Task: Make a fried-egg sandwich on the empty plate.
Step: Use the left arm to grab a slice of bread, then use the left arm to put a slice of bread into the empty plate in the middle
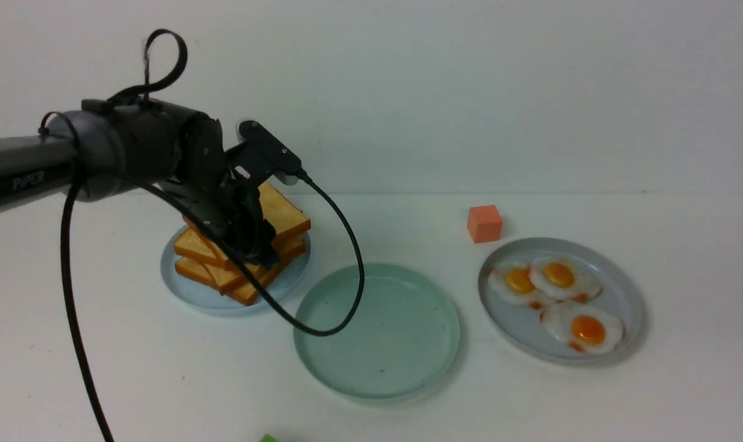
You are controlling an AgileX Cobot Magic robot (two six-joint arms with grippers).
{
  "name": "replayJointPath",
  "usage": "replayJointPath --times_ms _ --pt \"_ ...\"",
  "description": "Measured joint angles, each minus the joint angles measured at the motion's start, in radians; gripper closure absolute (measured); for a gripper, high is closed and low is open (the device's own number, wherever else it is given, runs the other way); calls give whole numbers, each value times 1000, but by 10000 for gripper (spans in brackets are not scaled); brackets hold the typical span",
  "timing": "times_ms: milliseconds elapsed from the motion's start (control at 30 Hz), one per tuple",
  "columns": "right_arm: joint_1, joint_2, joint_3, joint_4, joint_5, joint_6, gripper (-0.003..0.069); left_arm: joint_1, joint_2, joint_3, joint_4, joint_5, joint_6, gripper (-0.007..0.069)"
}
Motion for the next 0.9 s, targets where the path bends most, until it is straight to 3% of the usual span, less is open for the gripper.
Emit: replayJointPath --times_ms 200,533,633,733,900 --pt "0 0 0 1 -1 0 421 0 17 -9 22 -8 -49 362" --pt "0 0 0 1 -1 0 421 -1 -8 -40 29 30 -62 448" --pt "0 0 0 1 -1 0 421 -5 -82 -54 25 51 -69 537" --pt "0 0 0 -5 -2 0 421 -31 -165 -57 19 88 -91 539" --pt "0 -3 0 -66 -1 0 421 -161 -226 -50 11 135 -140 539"
